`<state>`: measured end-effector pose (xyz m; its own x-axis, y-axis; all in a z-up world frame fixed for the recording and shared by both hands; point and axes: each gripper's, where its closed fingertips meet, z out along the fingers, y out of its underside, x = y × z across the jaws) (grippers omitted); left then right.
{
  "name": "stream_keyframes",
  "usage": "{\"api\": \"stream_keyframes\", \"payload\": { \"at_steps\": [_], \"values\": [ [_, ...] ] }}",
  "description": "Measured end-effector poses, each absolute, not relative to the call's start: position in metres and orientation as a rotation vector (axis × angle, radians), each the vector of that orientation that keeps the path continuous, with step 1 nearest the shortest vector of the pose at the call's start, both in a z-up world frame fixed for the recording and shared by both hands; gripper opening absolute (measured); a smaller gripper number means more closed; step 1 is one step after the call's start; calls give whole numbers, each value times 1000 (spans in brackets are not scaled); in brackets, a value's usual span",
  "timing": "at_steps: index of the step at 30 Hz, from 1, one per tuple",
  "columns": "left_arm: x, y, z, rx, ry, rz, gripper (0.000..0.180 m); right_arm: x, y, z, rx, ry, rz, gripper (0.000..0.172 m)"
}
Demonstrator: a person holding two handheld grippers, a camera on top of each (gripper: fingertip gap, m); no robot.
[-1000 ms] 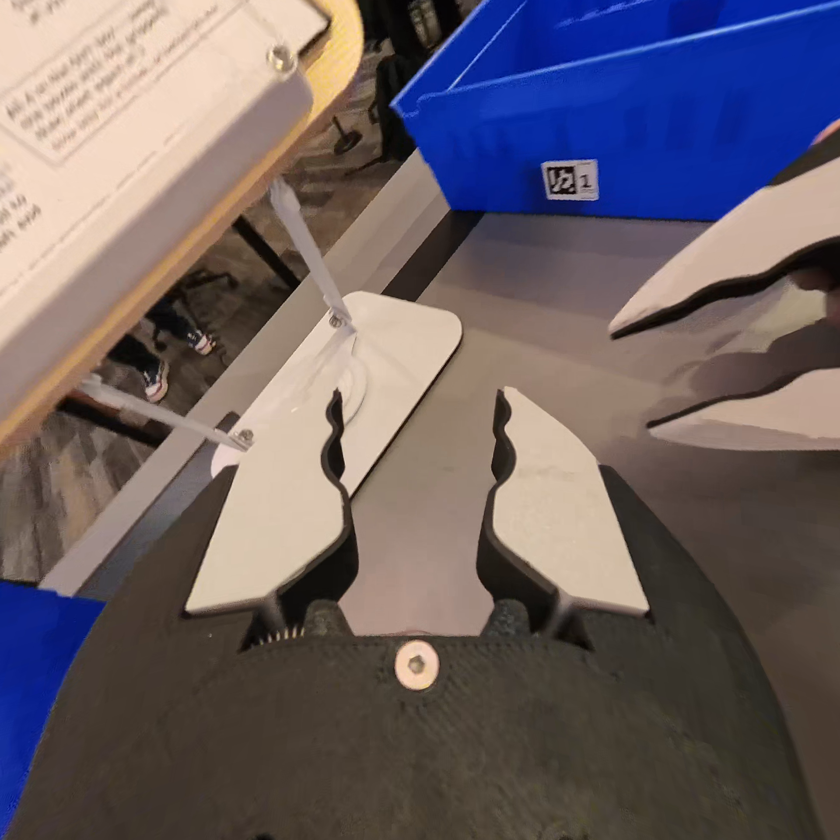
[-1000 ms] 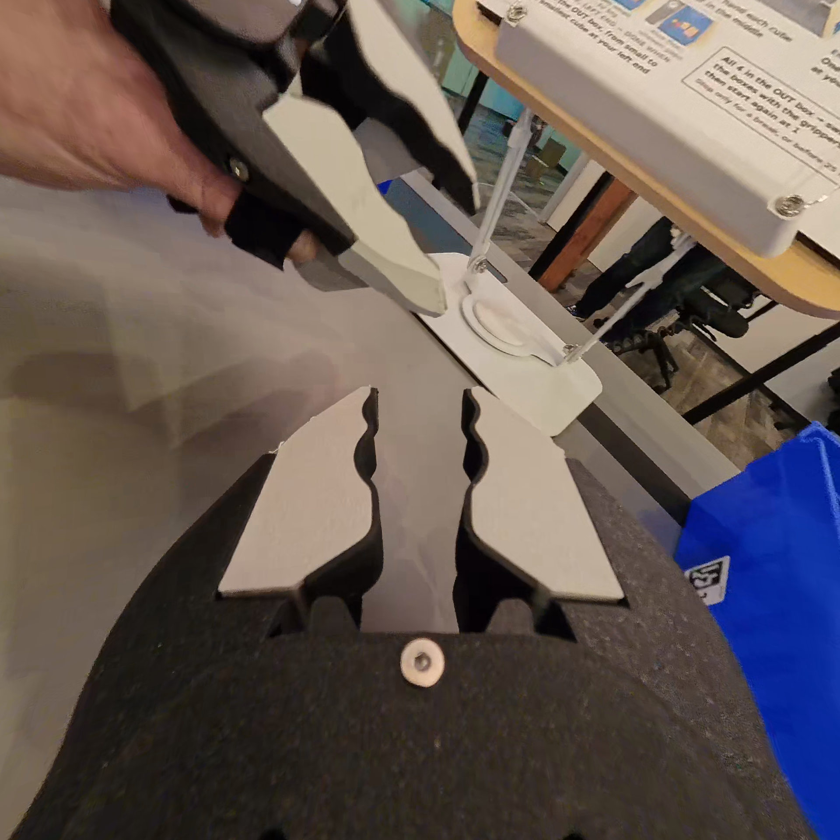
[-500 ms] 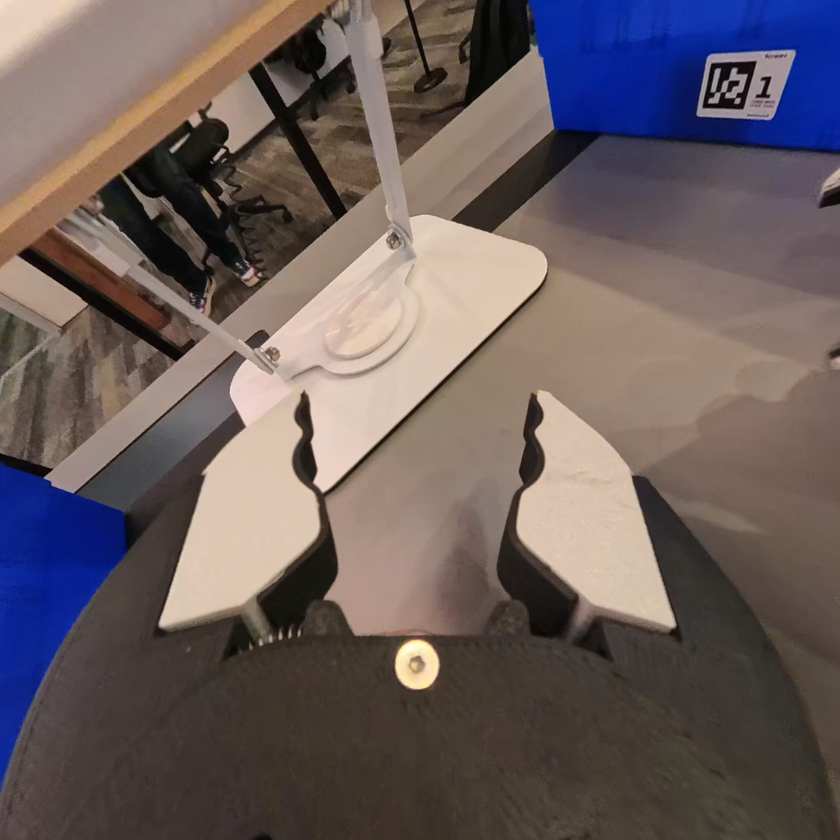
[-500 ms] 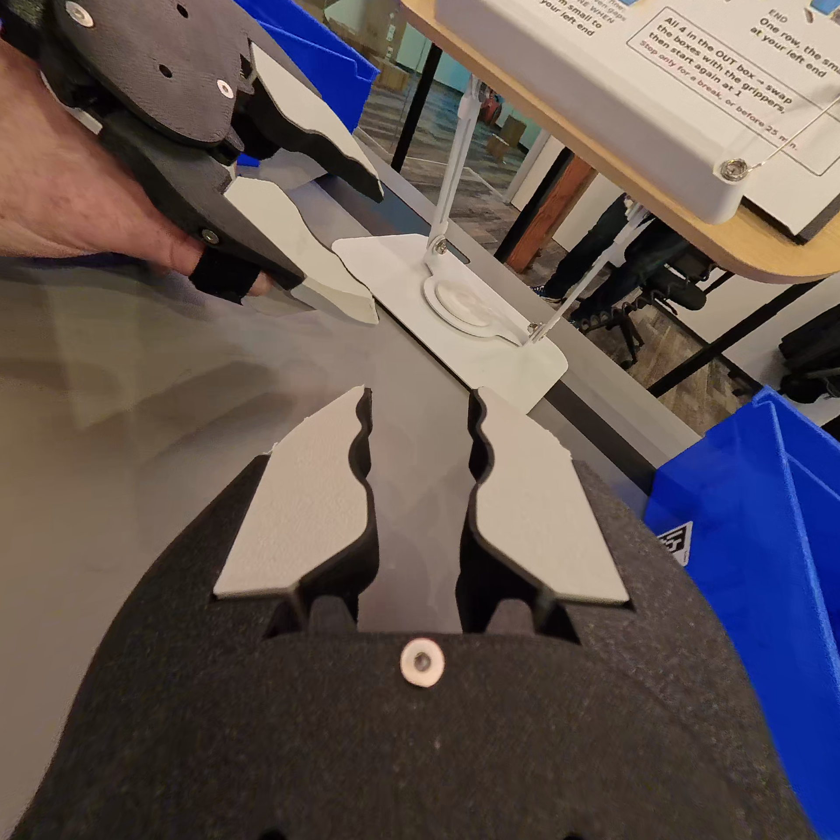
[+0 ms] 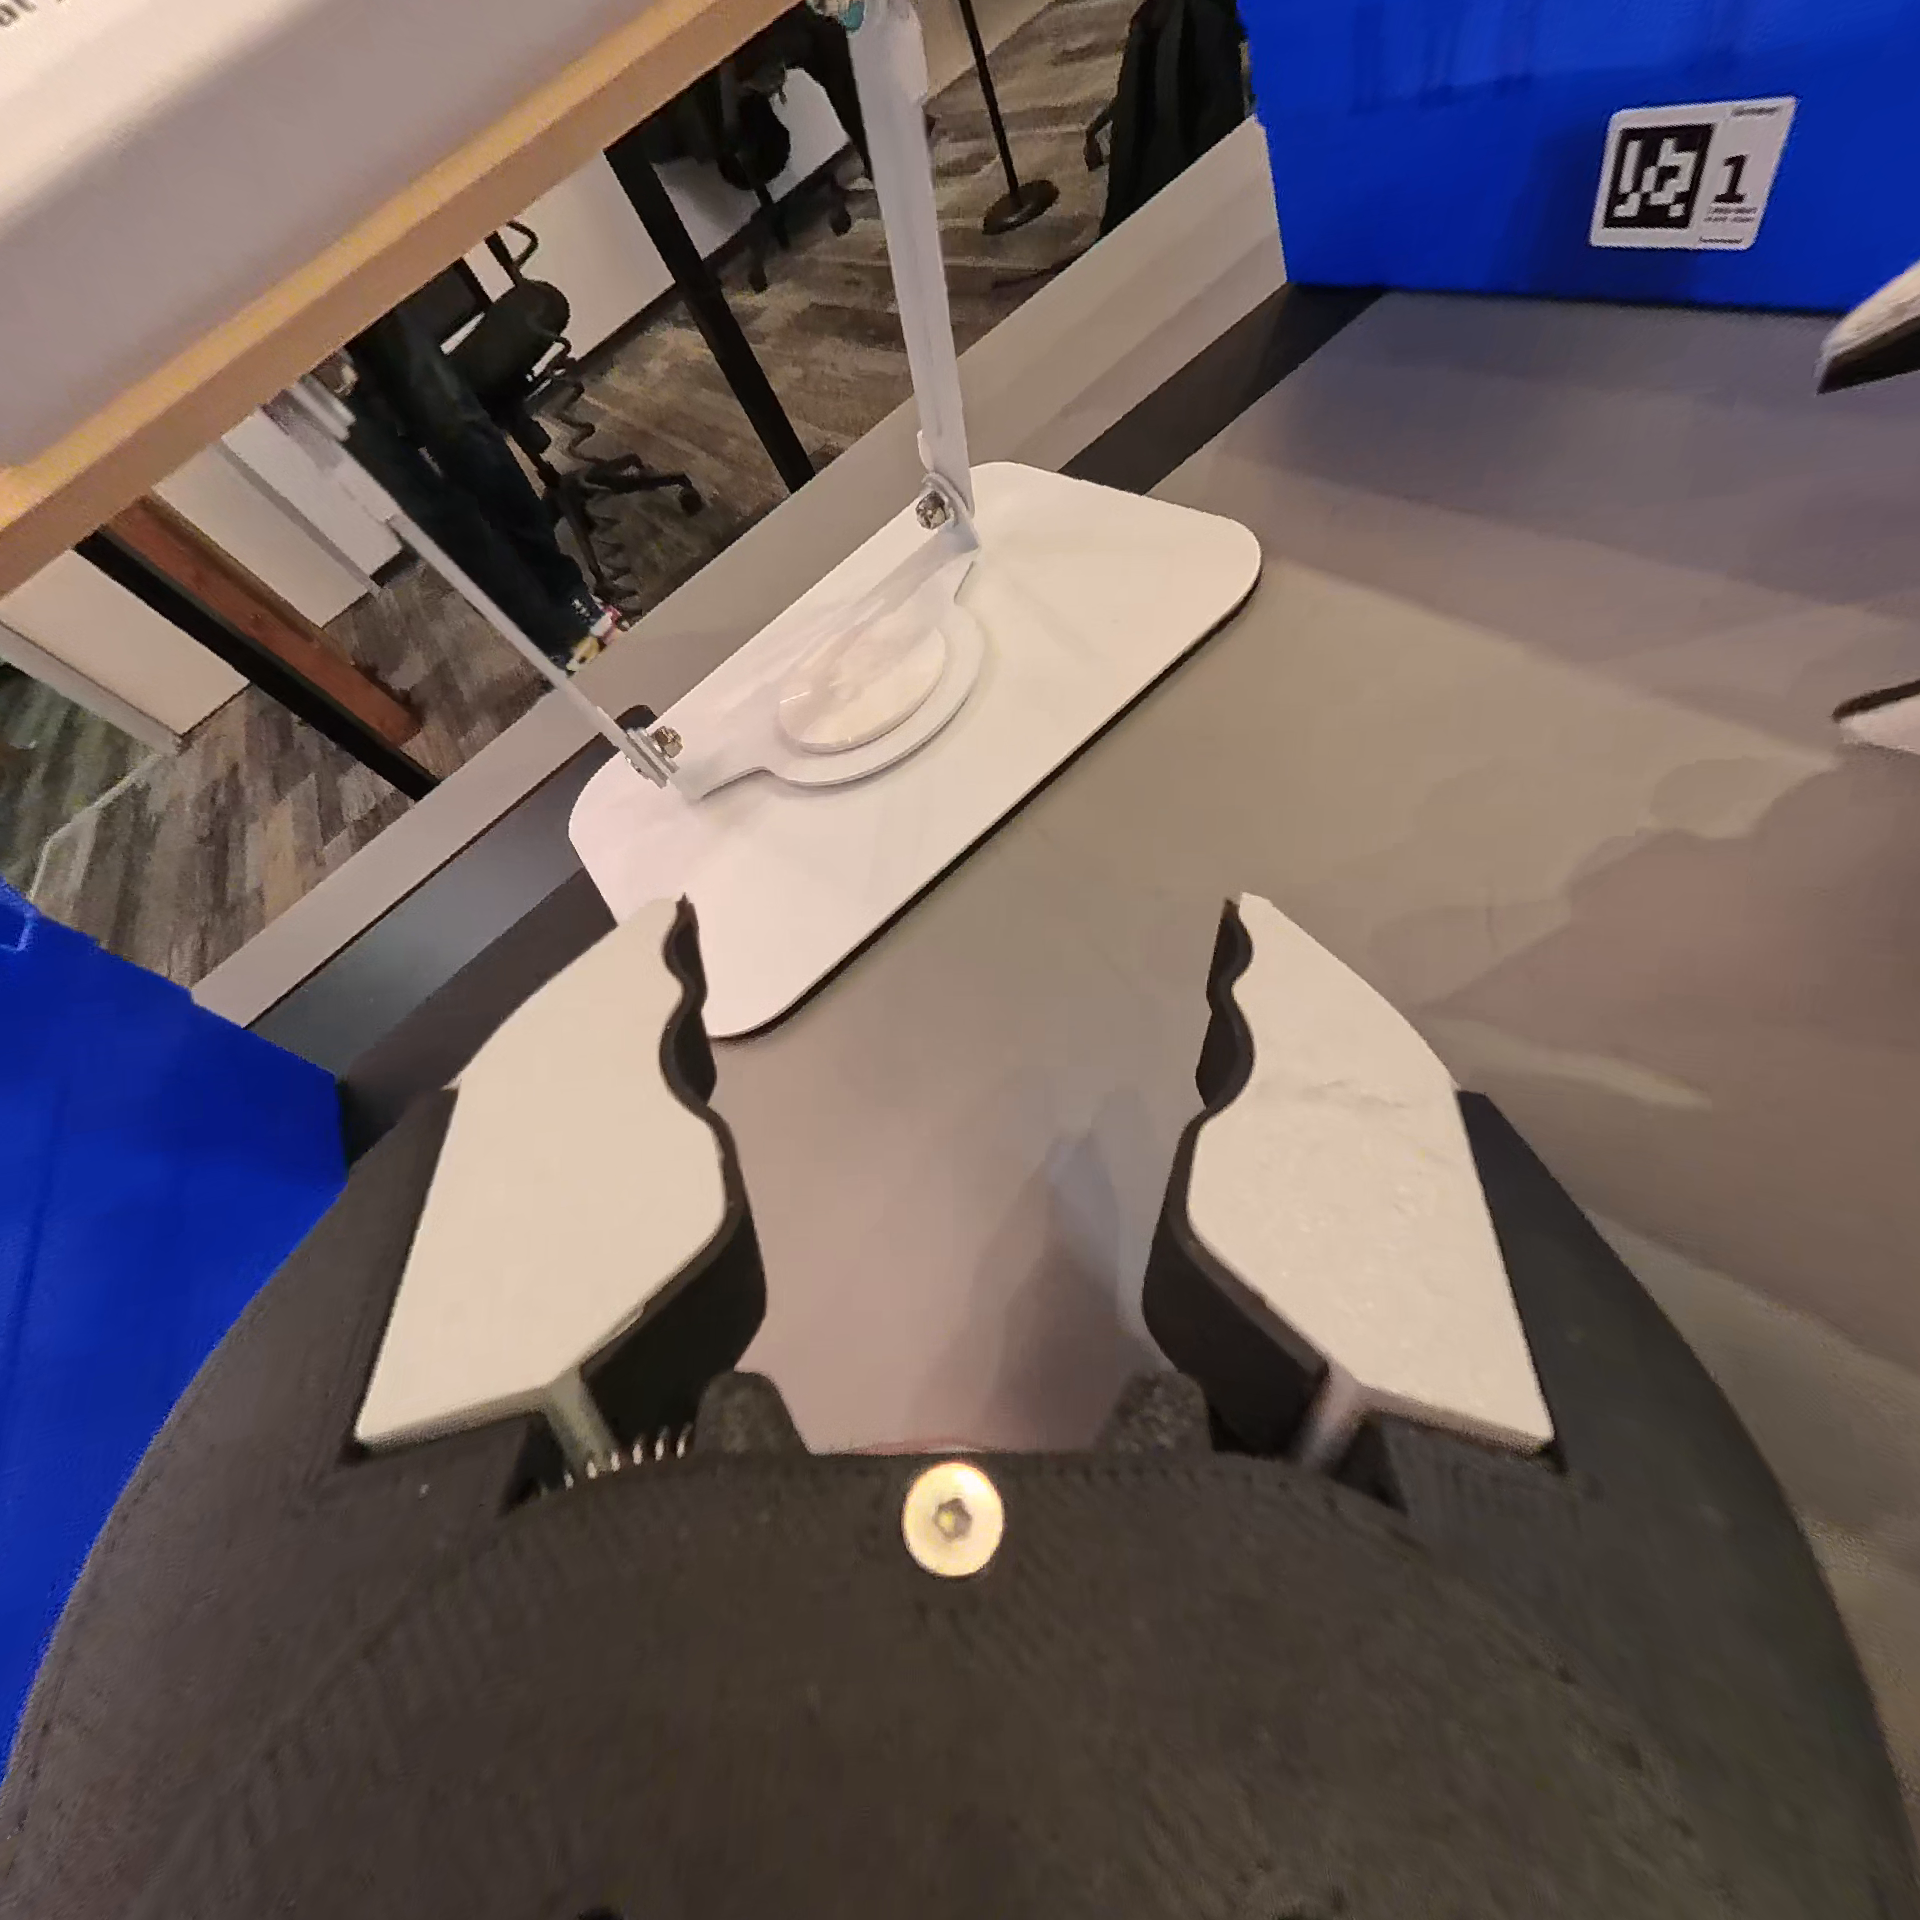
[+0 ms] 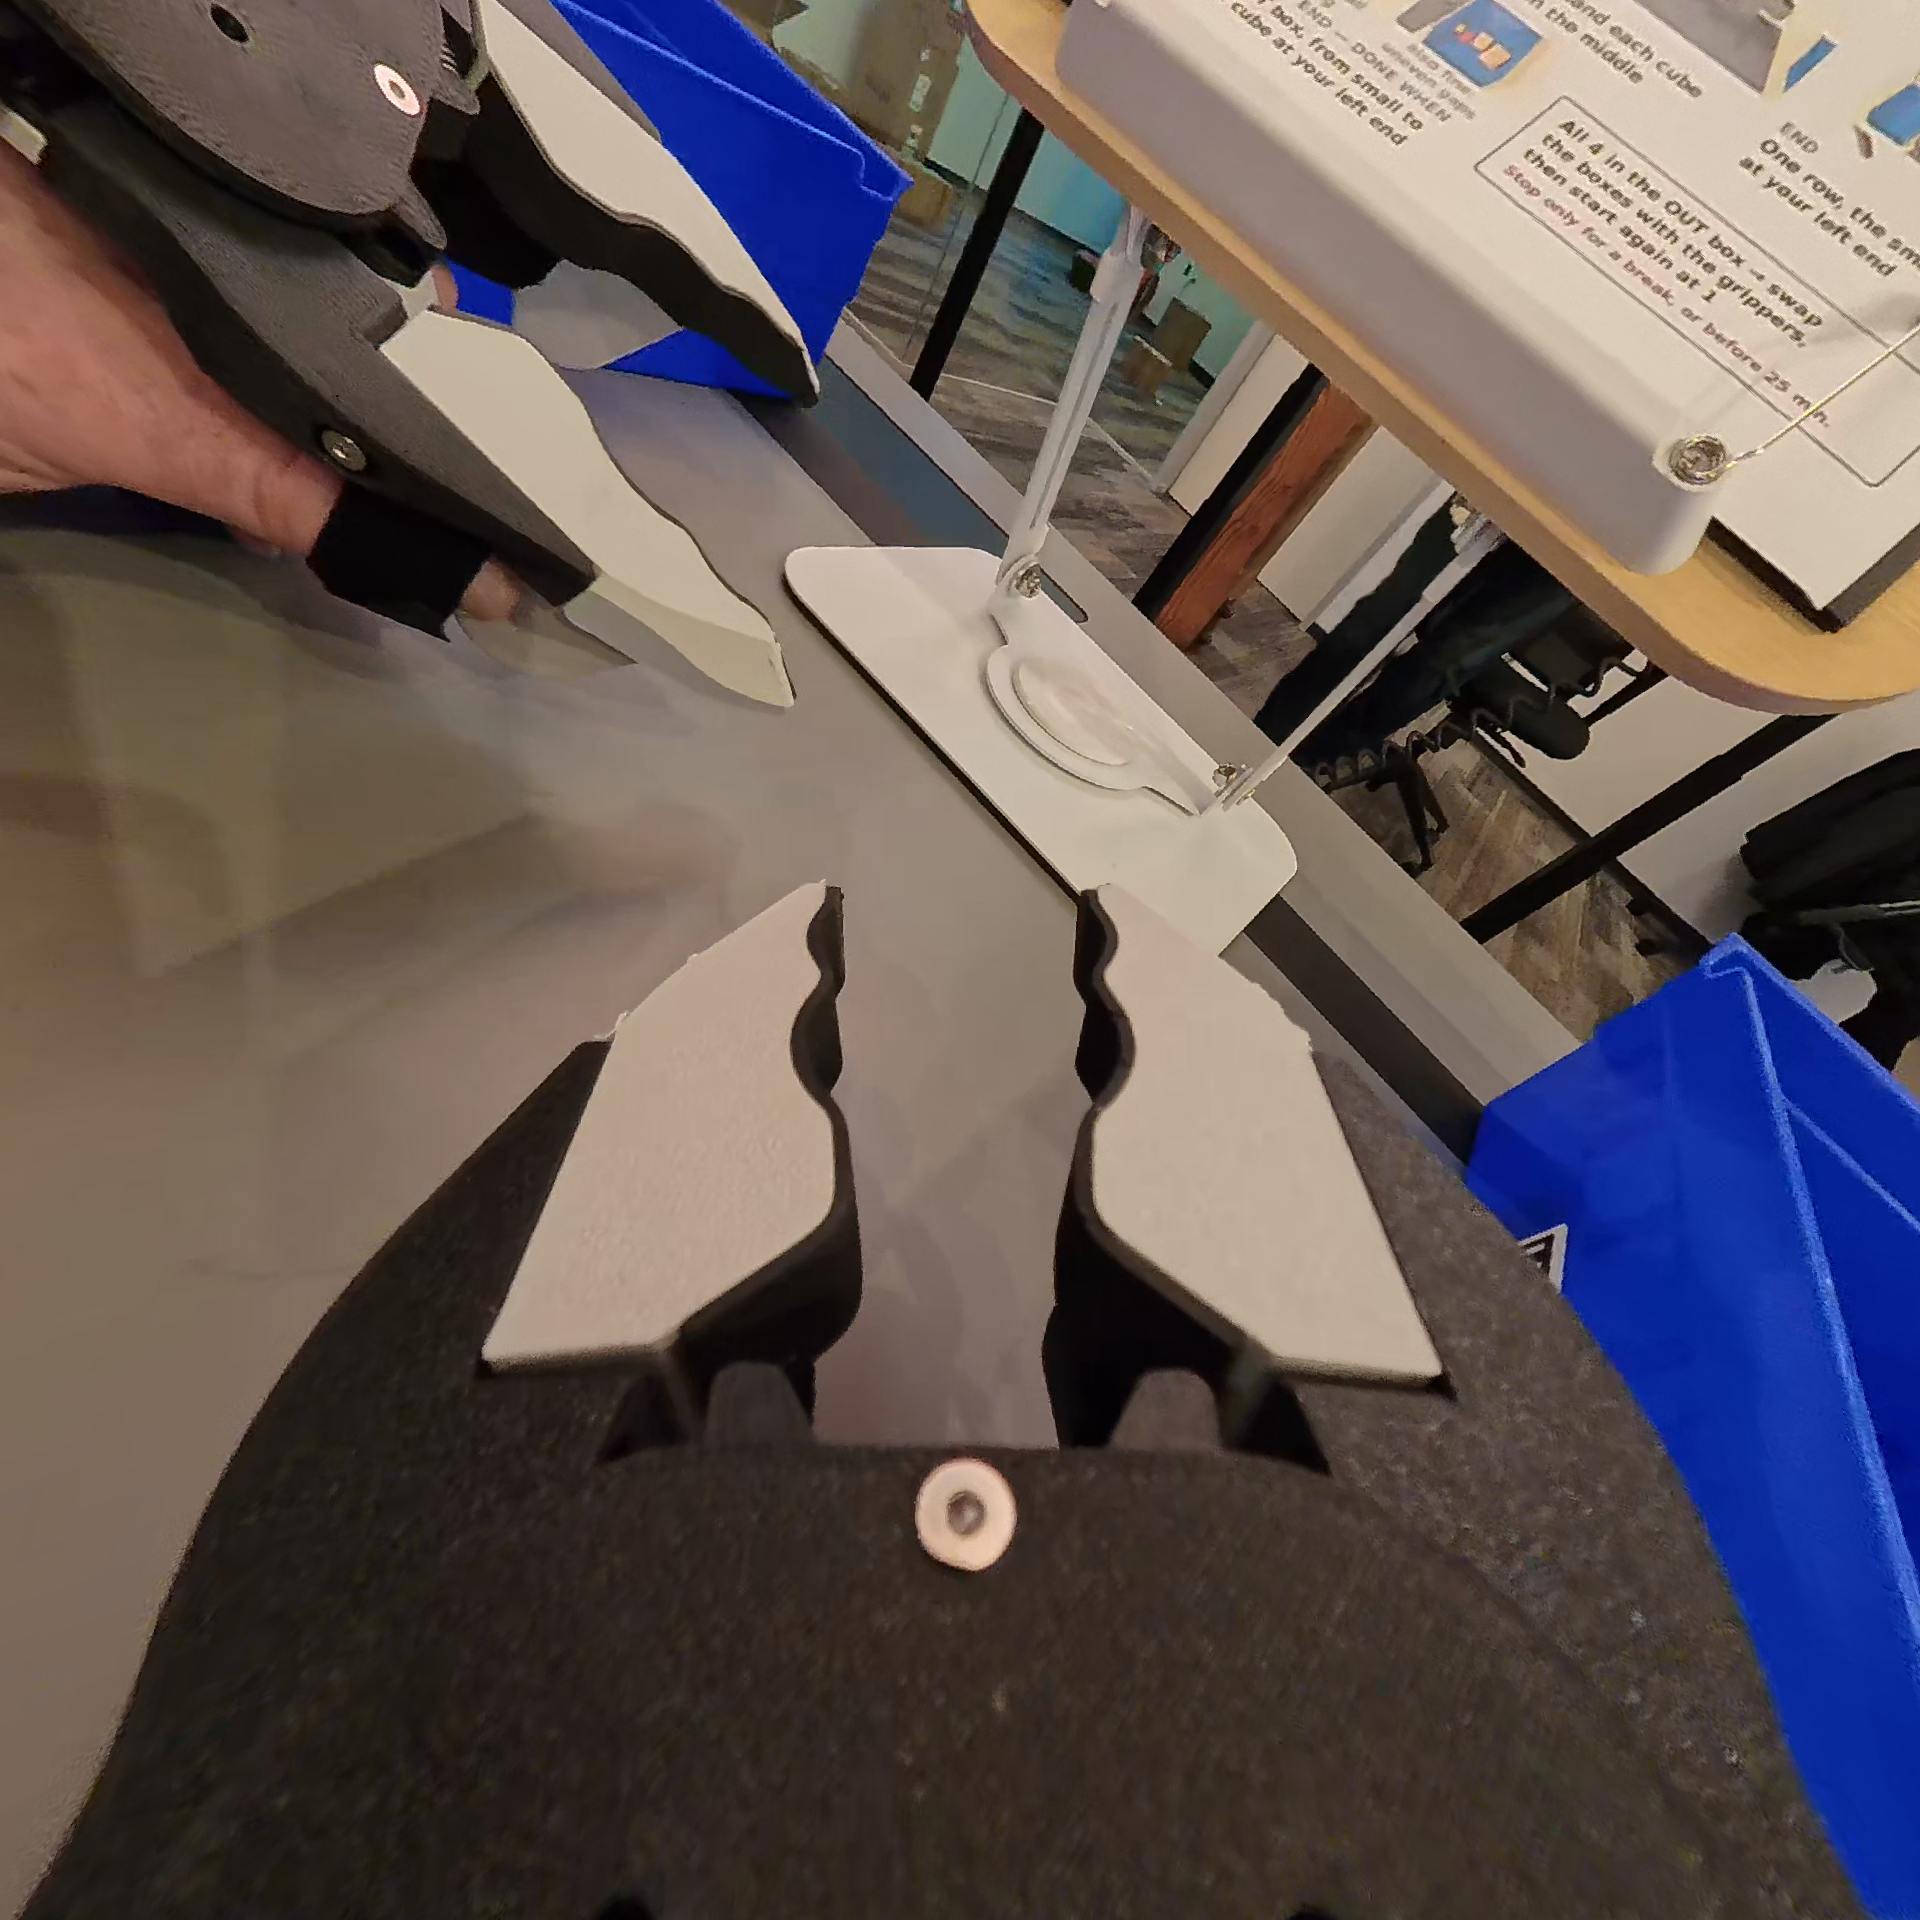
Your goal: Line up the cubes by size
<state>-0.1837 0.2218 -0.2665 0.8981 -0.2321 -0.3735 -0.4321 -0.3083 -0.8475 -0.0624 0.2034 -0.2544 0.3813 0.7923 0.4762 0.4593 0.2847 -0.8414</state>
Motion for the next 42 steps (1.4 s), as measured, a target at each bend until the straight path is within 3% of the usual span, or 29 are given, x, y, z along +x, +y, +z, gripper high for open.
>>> {"api": "stream_keyframes", "payload": {
  "at_steps": [12, 20, 26, 29, 37, 42],
  "values": [
    [-194, 199, -244, -1810, 421, 218, 82, -63, 196, -246, -1269, -1271, 280, 43],
    [-280, 133, -158, -1578, 241, 489, 75, -33, 181, -155, -1100, -1109, 237, 44],
    [-408, 87, -134, -1586, -15, 656, 88, 65, 235, -100, -1140, -832, 117, 45],
    [-461, 67, -141, -1621, -133, 686, 102, 132, 279, -108, -1263, -715, -1, 48],
    [-529, 42, -176, -1691, -381, 606, 114, 259, 345, -171, -1584, -523, -143, 65],
    [-536, 54, -212, -1802, -399, 532, 108, 270, 358, -204, -1692, -520, -125, 64]
  ]
}}
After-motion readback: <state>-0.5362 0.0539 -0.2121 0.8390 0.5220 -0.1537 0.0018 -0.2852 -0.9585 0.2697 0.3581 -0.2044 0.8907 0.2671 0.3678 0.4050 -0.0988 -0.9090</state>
